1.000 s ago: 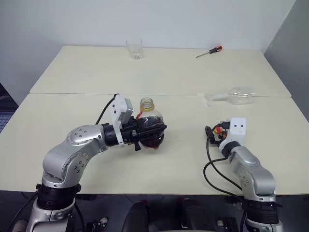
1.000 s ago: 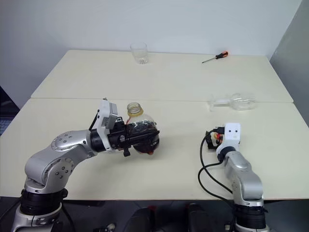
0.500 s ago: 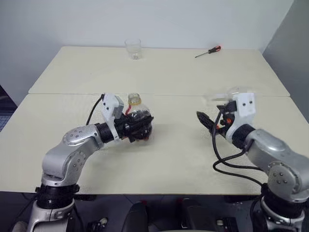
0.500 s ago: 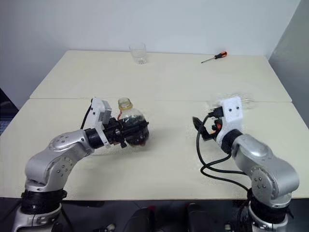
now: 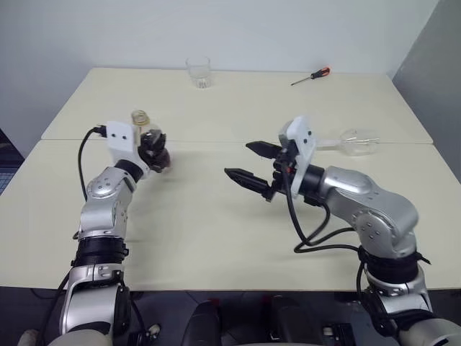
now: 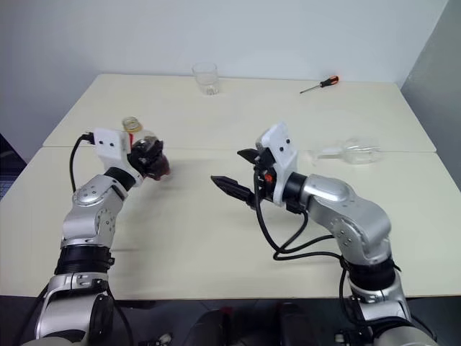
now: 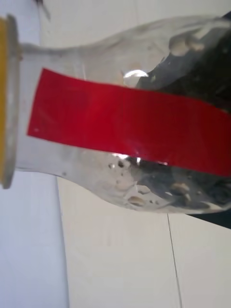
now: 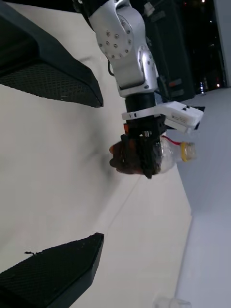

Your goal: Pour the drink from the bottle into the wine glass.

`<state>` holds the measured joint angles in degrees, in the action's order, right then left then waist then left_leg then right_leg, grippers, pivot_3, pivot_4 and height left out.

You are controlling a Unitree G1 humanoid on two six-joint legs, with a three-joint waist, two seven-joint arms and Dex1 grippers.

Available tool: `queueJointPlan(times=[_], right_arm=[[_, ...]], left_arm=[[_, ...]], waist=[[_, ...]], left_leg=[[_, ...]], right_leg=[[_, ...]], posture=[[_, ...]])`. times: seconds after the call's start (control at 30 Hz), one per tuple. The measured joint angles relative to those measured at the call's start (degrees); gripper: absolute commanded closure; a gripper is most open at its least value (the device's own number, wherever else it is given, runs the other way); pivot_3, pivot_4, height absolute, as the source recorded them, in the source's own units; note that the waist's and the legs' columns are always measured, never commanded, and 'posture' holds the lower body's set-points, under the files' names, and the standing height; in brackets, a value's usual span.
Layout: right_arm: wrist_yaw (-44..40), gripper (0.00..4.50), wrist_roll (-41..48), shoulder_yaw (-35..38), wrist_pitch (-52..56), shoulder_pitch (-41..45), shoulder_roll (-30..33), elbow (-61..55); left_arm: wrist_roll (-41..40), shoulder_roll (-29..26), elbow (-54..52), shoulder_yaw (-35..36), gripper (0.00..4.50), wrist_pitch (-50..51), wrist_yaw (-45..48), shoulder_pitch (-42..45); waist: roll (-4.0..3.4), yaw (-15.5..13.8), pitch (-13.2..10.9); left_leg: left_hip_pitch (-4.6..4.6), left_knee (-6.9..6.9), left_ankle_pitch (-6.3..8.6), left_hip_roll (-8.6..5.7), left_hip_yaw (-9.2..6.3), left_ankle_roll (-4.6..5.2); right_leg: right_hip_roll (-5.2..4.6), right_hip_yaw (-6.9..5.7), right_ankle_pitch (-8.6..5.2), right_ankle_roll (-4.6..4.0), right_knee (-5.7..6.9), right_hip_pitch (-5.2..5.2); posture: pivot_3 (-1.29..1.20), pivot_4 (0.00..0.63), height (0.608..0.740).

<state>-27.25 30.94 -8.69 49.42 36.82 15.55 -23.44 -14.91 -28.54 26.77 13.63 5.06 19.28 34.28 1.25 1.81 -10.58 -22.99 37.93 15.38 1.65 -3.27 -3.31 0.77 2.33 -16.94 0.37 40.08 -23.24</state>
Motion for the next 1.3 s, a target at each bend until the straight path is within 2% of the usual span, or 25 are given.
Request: queueJointPlan(times=[0.3,0.53,0.83,0.87,1.07,1.3], right_arm=[[-0.13,0.04,-4.64,-3.94,-4.19,1.77,-2.94,4.85],[-0.11,0.04,-5.18,-3.9,-4.52,2.57,-3.37,5.85],[-0.05,0.0,-5.19,-3.81,-4.09,2.65,-3.17,5.94],[-0.05,0.0,-5.19,-3.78,-4.09,2.65,-3.16,5.96],[-0.06,0.0,-5.19,-3.65,-4.12,2.65,-3.11,6.55],[-0.15,0.0,-5.1,-3.11,-4.19,2.78,-3.35,7.58]], left_arm=[[0.36,-0.21,15.1,4.07,3.07,-10.25,-1.02,4.35],[0.2,2.25,20.37,5.36,3.07,-15.22,-1.35,4.85],[-0.16,2.95,22.47,5.82,0.21,-15.85,-1.27,4.88],[-0.18,2.85,22.47,5.88,0.01,-15.74,-1.27,4.87],[-0.21,1.7,21.12,6.4,0.01,-15.4,-1.34,3.55],[-2.3,1.77,7.34,7.15,0.01,-9.73,-2.44,-5.13]], waist=[[0.02,-0.06,0.01],[0.06,-0.18,0.04],[0.08,-0.05,0.05],[0.07,-0.04,0.05],[0.08,-0.01,0.05],[0.08,0.05,0.05]], left_leg=[[-0.02,0.01,0.0,0.0,-0.01,0.0],[0.0,0.03,0.0,0.0,-0.04,0.0],[0.02,0.03,-0.01,0.0,-0.03,0.0],[0.03,0.03,-0.01,0.0,-0.03,0.0],[0.03,0.03,-0.01,0.02,-0.03,0.0],[0.03,0.02,-0.01,0.12,-0.06,0.0]], right_leg=[[-0.08,-0.05,0.01,0.01,0.0,0.0],[-0.1,-0.07,0.01,0.02,0.1,0.01],[-0.08,-0.07,0.01,0.02,0.15,0.0],[-0.08,-0.08,0.01,0.02,0.16,0.0],[-0.08,-0.06,0.01,0.02,0.16,-0.01],[-0.11,0.0,0.01,0.01,0.16,-0.01]], posture=[[0.0,0.15,0.74],[0.0,0.15,0.74],[0.0,0.15,0.74],[0.0,0.15,0.74],[0.0,0.15,0.74],[0.0,0.15,0.74]])
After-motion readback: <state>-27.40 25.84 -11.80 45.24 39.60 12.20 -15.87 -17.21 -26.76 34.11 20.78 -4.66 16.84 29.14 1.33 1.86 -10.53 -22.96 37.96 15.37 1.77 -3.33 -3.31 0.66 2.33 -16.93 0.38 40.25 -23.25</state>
